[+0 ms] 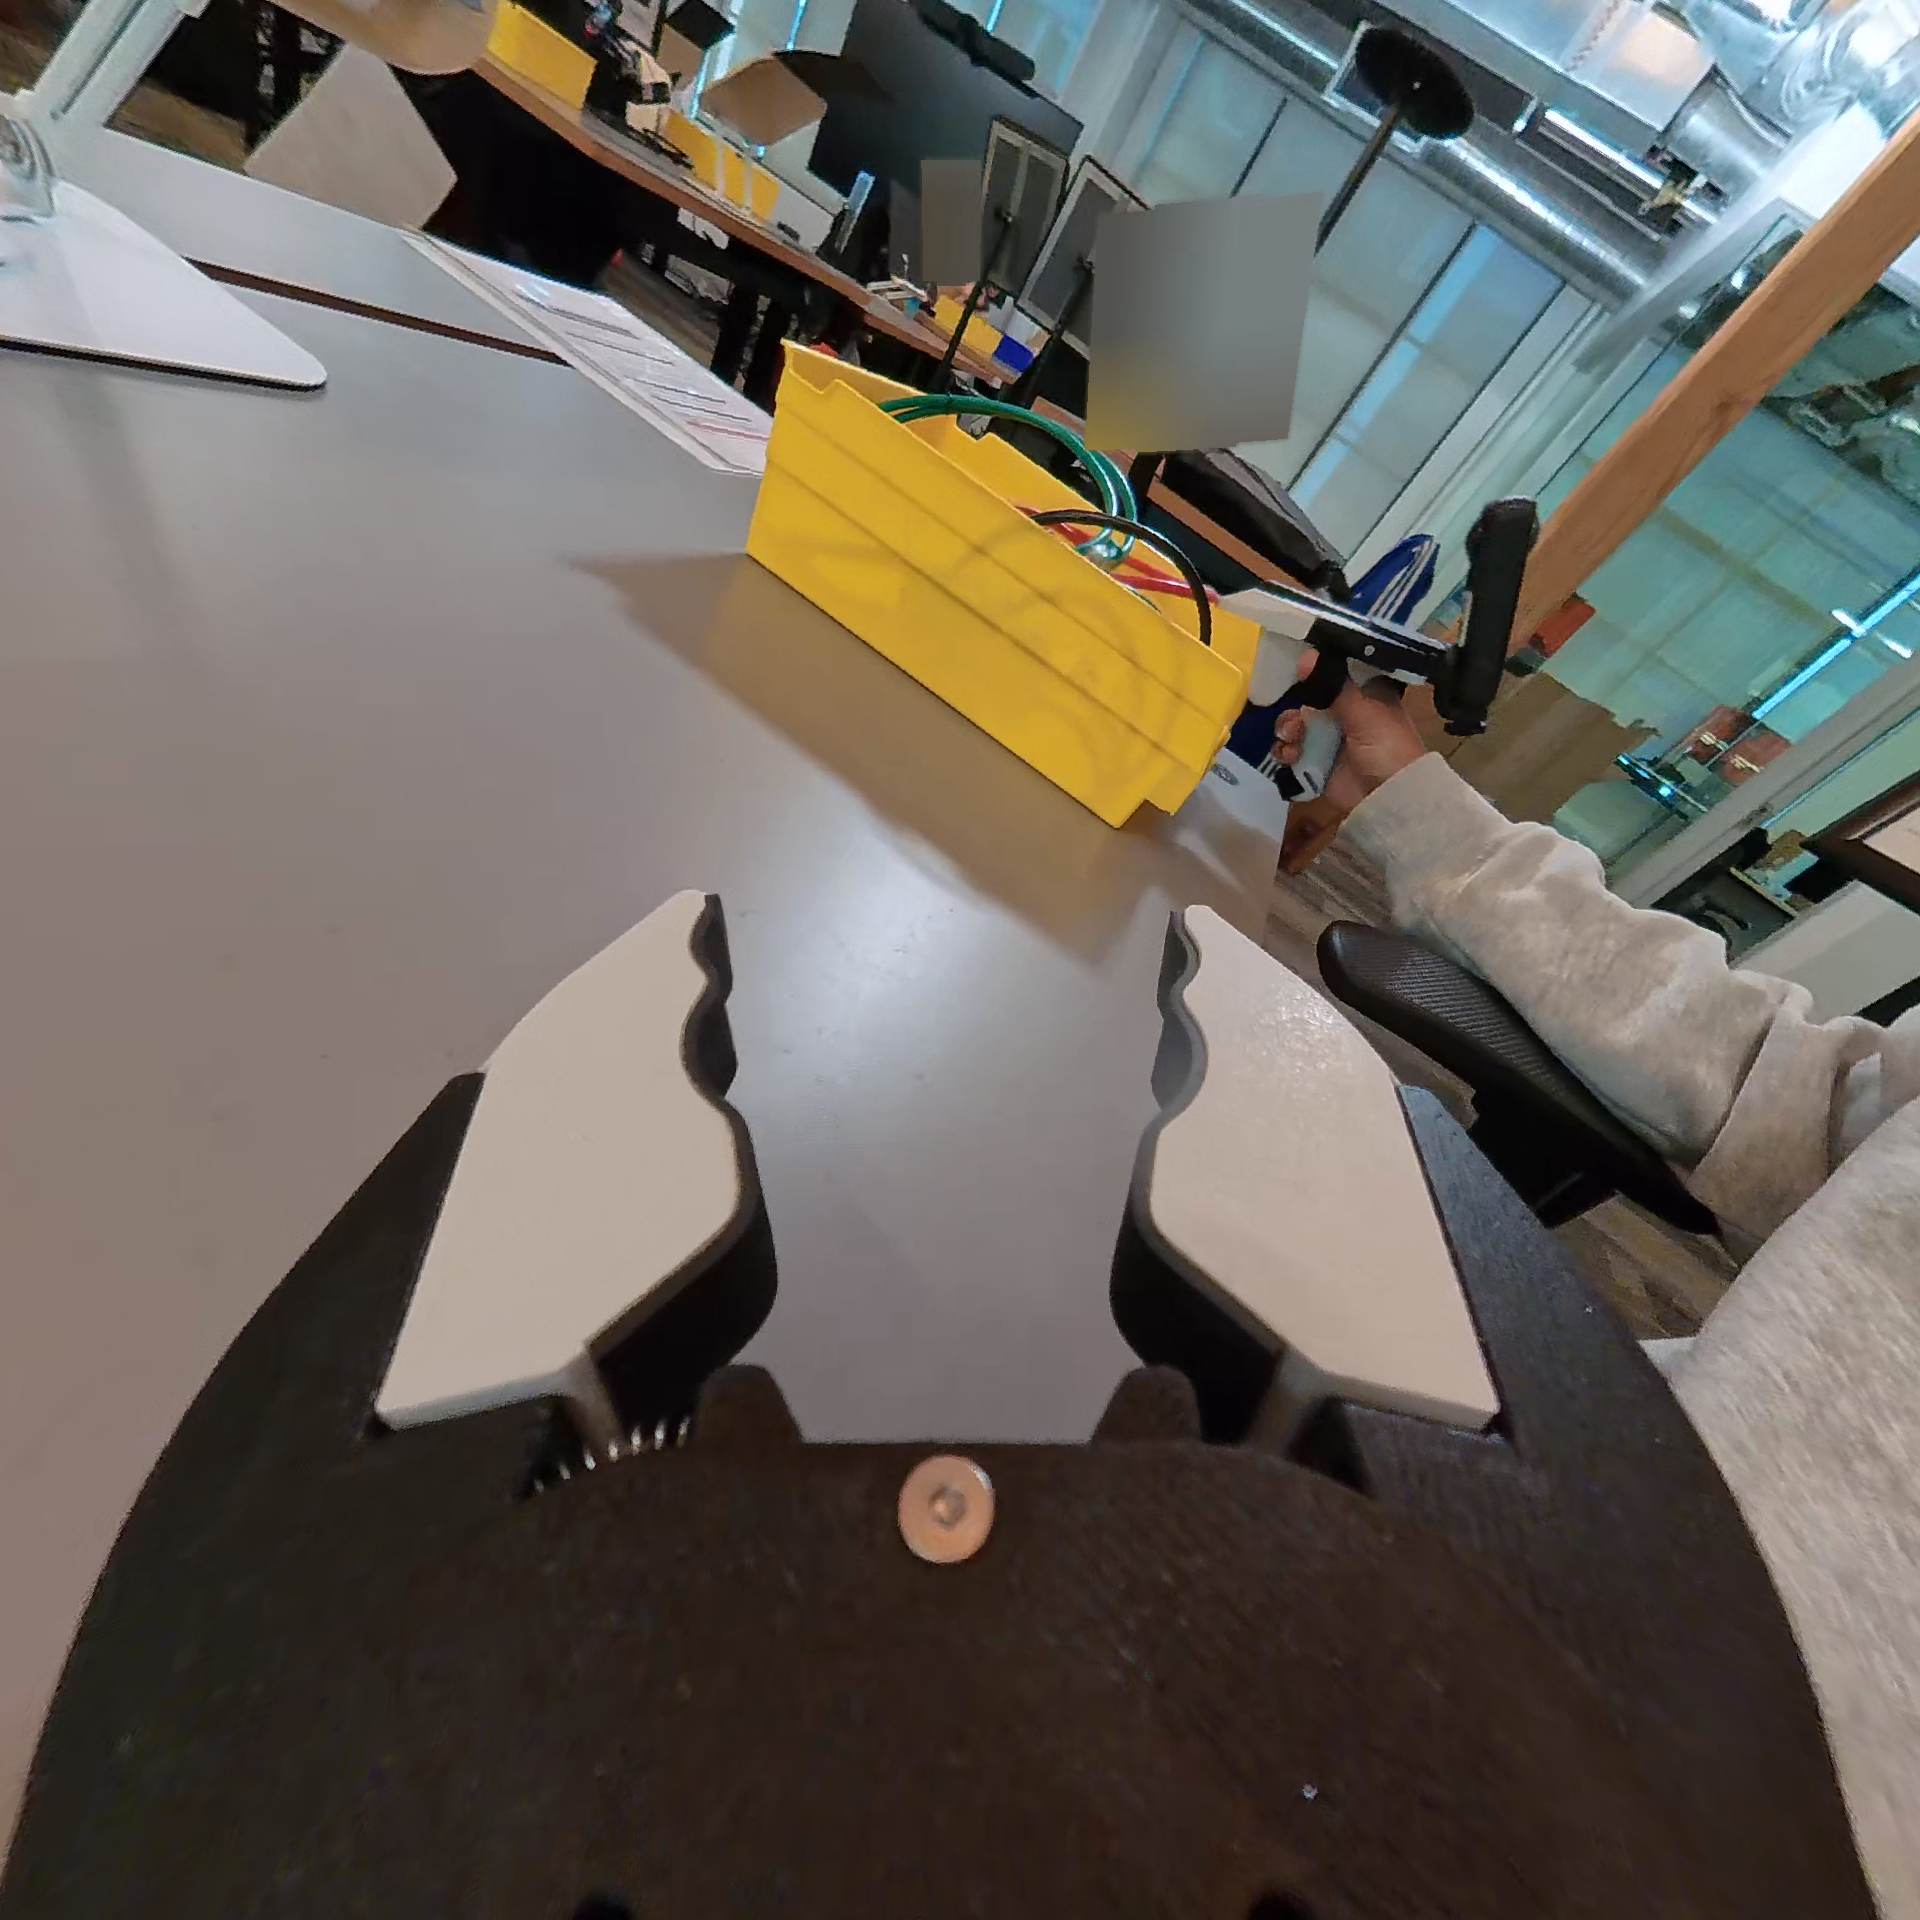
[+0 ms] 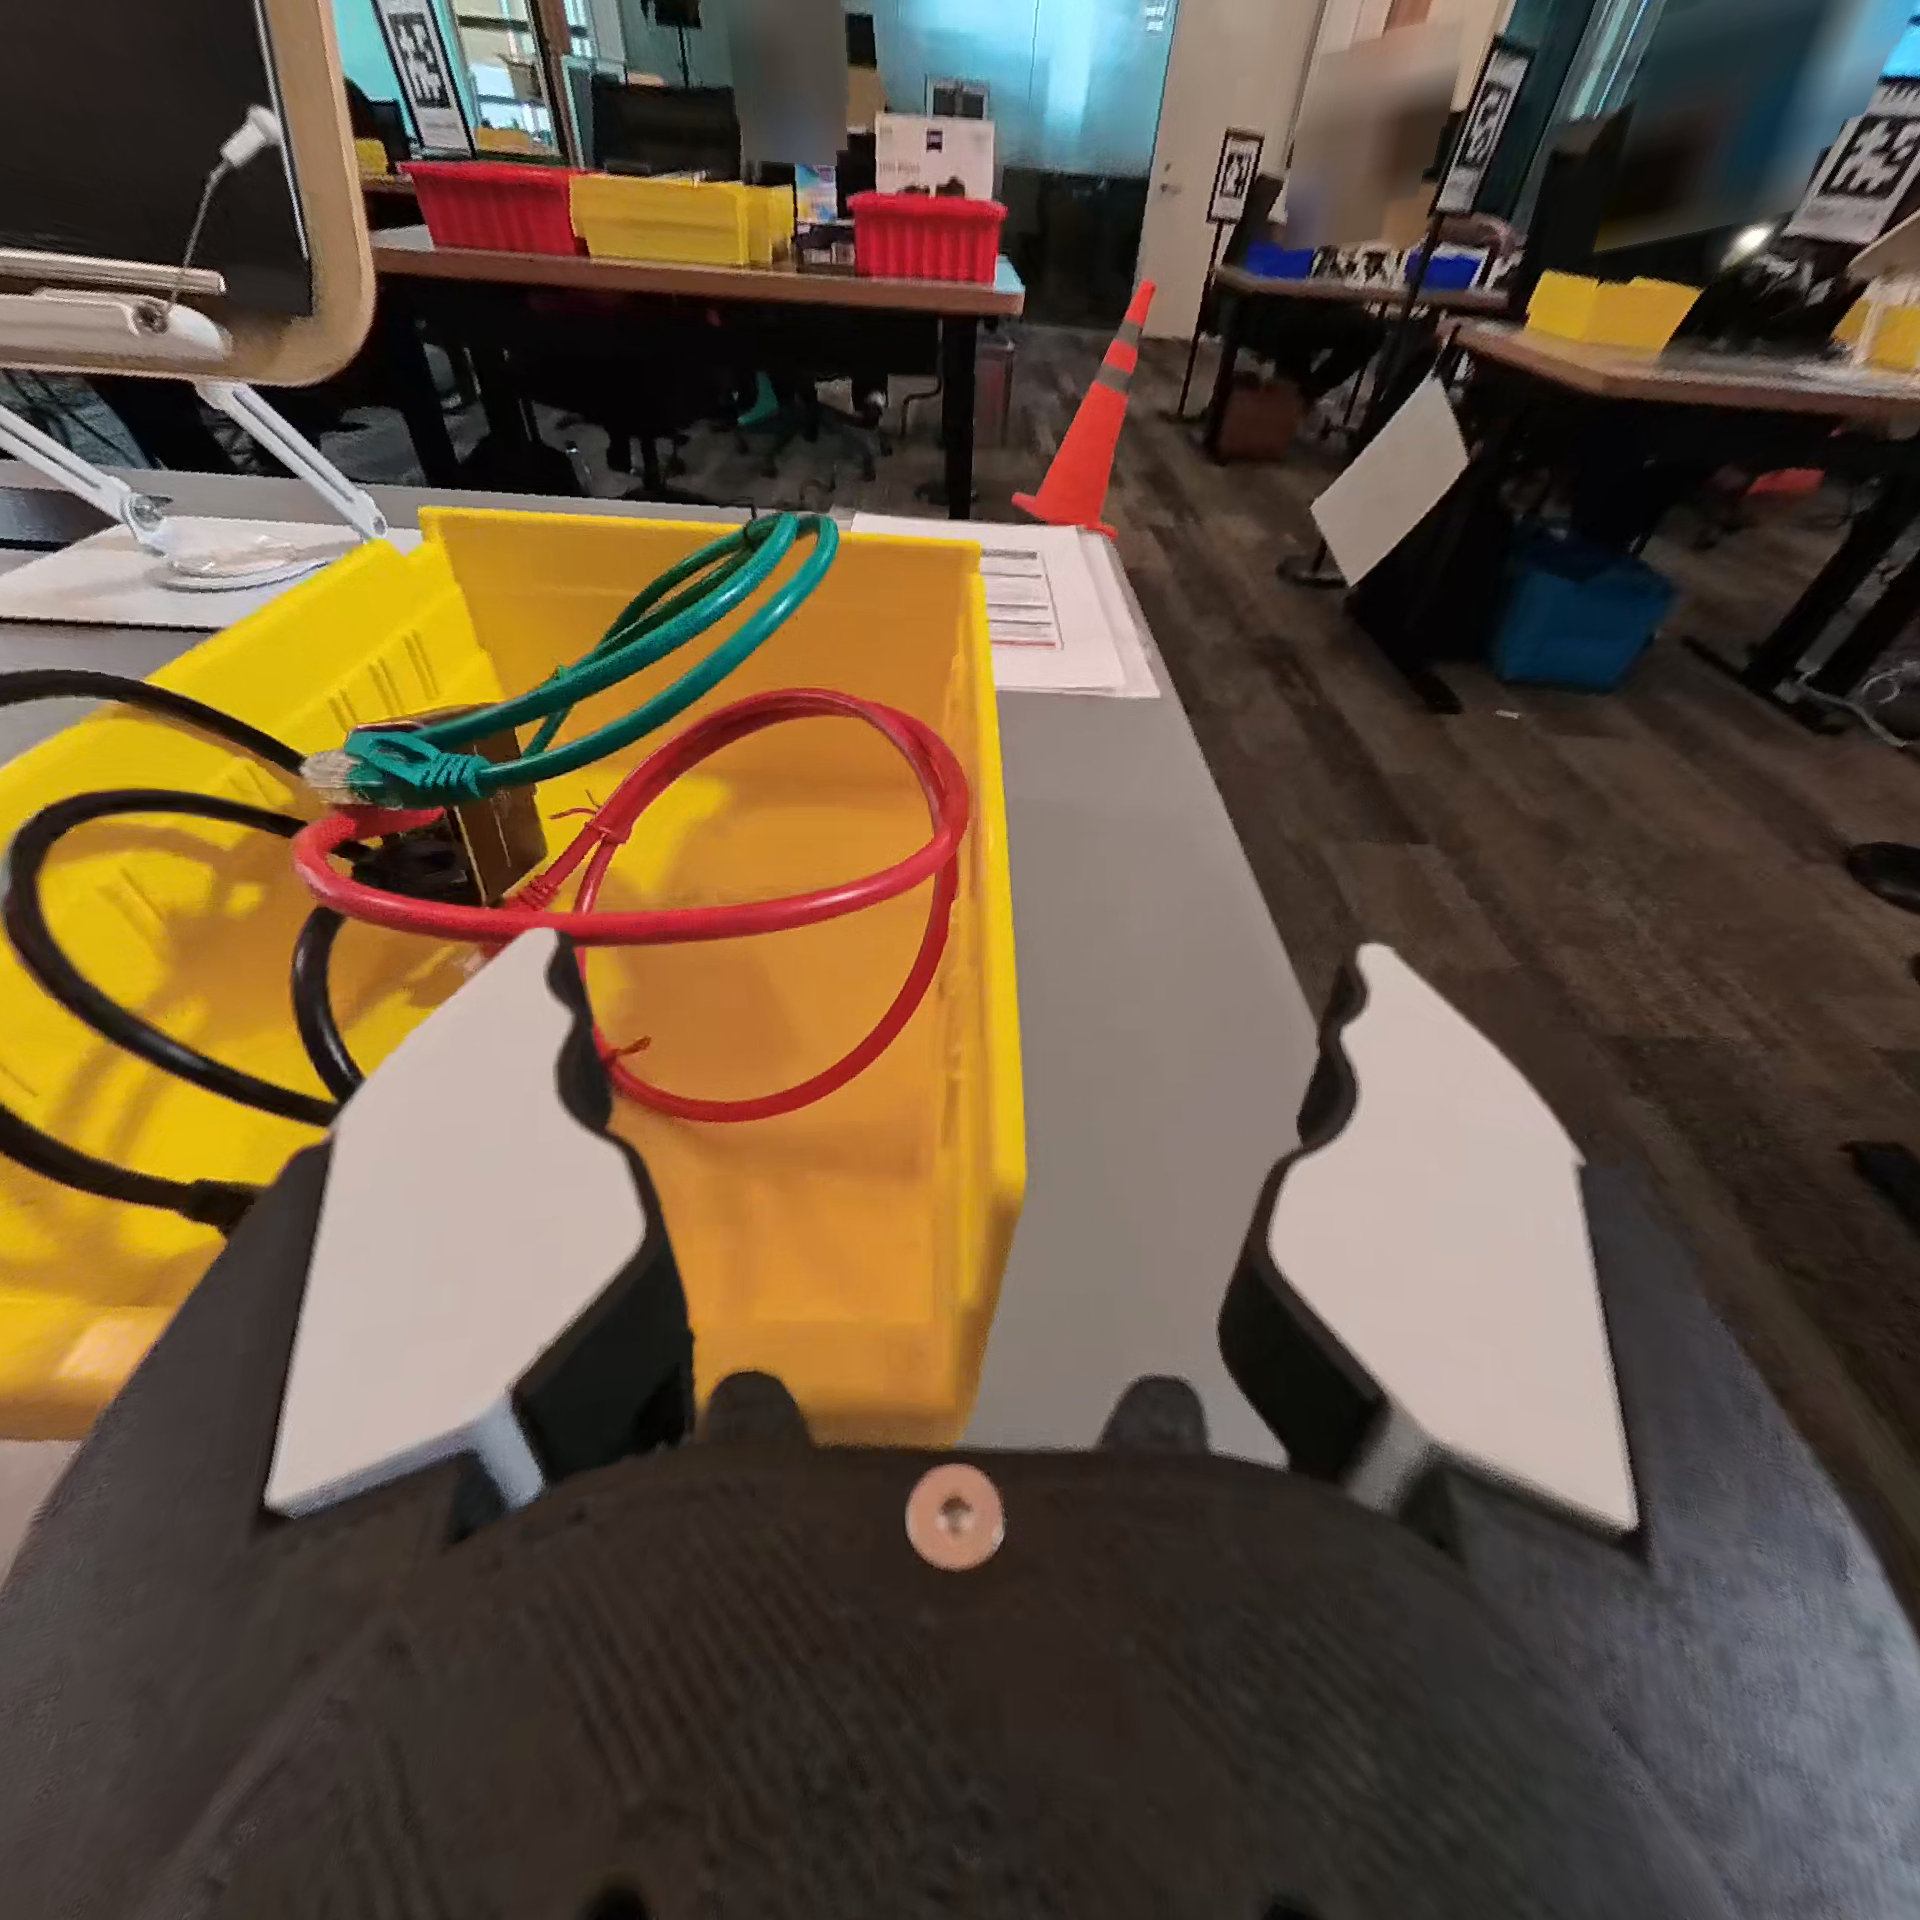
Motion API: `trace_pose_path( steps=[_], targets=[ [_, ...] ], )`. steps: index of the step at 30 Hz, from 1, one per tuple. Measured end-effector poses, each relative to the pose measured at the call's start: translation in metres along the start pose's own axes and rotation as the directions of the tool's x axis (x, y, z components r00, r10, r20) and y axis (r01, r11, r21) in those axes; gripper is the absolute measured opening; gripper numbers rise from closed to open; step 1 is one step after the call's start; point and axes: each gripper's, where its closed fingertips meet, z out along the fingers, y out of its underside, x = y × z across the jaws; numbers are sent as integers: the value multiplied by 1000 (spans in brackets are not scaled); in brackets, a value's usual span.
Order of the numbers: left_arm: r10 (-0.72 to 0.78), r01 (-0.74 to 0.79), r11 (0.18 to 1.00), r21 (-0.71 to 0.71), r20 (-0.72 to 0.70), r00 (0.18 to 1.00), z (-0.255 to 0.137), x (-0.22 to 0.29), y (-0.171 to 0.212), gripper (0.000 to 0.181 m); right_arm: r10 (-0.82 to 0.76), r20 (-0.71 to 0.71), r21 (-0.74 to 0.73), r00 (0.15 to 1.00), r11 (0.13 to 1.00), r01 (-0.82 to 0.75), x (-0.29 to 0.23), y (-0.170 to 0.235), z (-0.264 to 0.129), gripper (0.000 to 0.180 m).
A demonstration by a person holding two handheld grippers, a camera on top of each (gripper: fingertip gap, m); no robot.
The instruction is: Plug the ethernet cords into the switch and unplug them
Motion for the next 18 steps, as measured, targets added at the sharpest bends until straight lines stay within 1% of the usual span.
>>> trace_pose_path(
  steps=[1,3,4,6,8,12,13,16,18],
  targets=[
    [8,-8,1000,0,-9,1000,0,2,0,77,21,10,-6,1000,1000,-21,0,2,1,135],
    [33,-33,999,-11,-33,999,-1,7,1,64,60,24,-8,998,998,-60,1,3,2,138],
    [46,-47,999,-22,-42,998,-1,9,3,58,72,31,-9,997,997,-71,1,4,2,136],
    [71,-73,996,-42,-46,996,0,12,6,54,73,36,10,997,997,-74,2,5,1,129],
    [87,-90,994,-54,-50,995,2,14,7,53,79,49,15,996,997,-80,0,6,2,120],
    [86,-89,994,-57,-50,995,2,13,8,54,108,62,52,992,992,-112,-1,3,2,114],
    [78,-81,995,-53,-50,996,2,13,7,55,118,55,73,992,990,-121,2,0,0,110],
    [53,-55,998,-40,-53,997,0,11,5,56,189,56,133,980,972,-195,14,-6,-8,103],
    [41,-43,998,-39,-57,998,0,10,5,56,233,45,143,971,961,-237,23,-4,-12,98]
  ],
)
